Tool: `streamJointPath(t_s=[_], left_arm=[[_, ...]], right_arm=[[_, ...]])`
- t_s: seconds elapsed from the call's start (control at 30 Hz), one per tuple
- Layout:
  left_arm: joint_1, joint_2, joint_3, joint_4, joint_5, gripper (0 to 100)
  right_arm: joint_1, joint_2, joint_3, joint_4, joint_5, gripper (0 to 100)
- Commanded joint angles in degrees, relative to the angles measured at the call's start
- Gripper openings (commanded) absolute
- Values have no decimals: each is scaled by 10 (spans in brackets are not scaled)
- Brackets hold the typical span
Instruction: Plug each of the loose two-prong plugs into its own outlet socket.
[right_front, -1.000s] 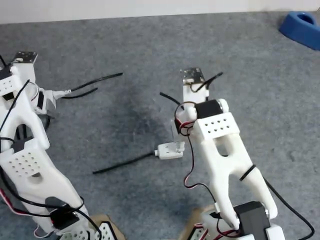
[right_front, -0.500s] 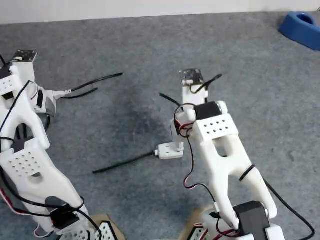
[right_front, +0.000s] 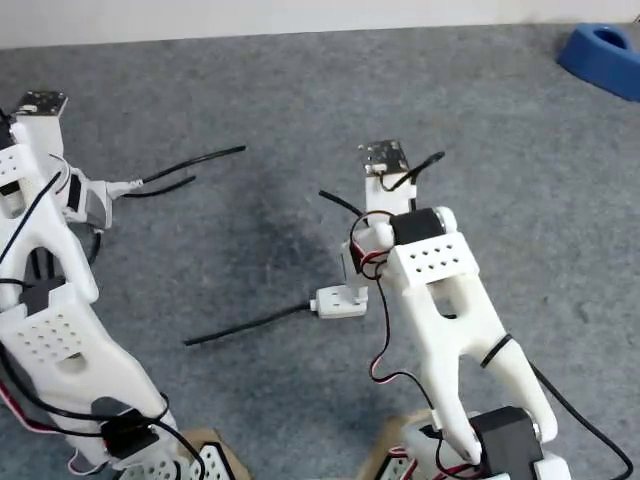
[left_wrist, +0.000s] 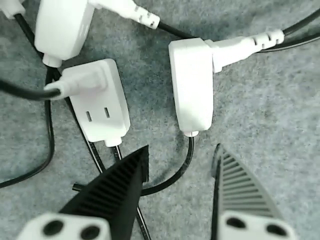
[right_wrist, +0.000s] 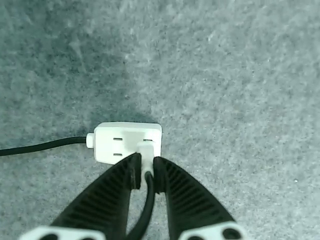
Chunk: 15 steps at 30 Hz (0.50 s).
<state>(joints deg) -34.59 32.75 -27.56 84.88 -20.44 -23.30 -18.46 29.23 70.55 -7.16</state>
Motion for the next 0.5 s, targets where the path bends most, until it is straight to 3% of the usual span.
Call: streamJointPath(t_s=[0.0,0.47], left_arm=[[-4,-37,-18,9,4,215],[0,-40,-18,10,4,215]], right_arm=[[0,-5,1,-6,8,5],[2,-5,-3,-6,7,5]])
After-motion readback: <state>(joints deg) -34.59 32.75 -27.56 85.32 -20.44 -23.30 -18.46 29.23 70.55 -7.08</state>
